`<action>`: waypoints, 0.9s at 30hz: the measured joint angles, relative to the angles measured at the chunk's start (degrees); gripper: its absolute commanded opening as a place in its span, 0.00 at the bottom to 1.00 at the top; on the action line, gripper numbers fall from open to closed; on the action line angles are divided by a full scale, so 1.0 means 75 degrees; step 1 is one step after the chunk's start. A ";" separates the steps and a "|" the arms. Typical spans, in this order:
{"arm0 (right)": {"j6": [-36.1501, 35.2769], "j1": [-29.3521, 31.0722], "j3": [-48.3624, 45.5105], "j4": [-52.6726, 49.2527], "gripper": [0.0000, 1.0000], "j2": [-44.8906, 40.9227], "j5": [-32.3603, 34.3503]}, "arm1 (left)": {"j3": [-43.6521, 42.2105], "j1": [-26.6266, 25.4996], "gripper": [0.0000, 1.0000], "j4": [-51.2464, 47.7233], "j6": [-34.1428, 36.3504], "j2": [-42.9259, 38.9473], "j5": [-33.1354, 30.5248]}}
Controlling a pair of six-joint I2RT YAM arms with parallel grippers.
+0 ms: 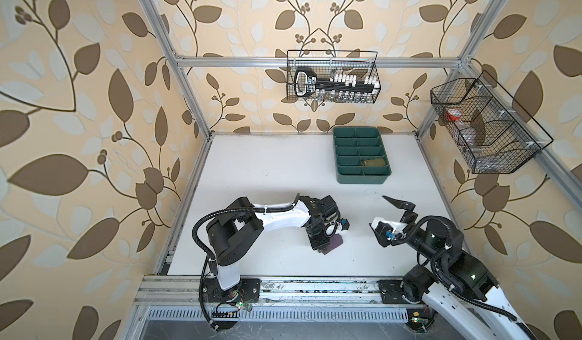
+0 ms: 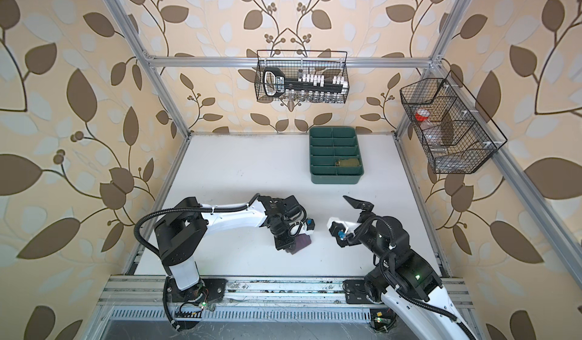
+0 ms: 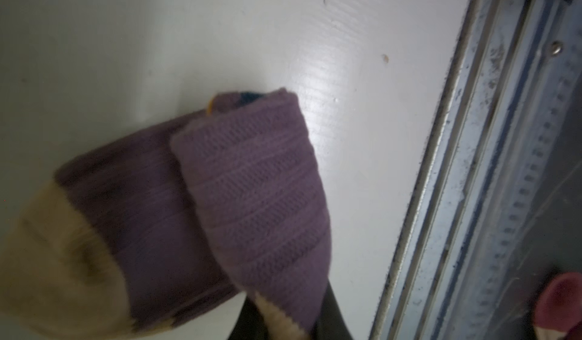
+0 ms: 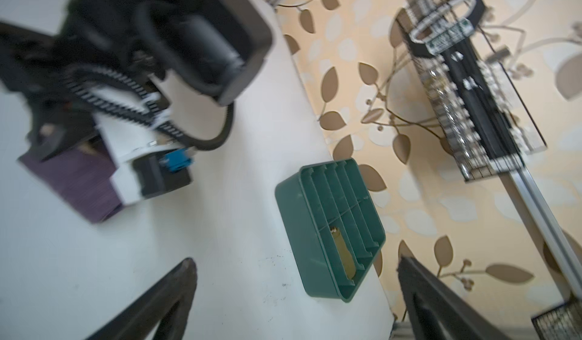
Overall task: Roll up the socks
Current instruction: 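Bring the right gripper back and pinch the roll beside the left gripper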
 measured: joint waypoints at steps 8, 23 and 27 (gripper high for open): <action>-0.1107 0.3509 -0.0644 -0.0746 0.97 0.1029 0.1320 | -0.0615 0.0020 0.00 0.1107 -0.1422 0.0102 0.1408; -0.0697 0.4421 -0.1577 0.1332 0.92 0.3870 0.1816 | -0.1037 0.0020 0.00 0.1932 -0.2037 0.0052 0.1950; -0.0778 0.4054 -0.1652 0.1868 0.90 0.4345 0.1719 | -0.1043 0.0020 0.00 0.1950 -0.2104 0.0052 0.1970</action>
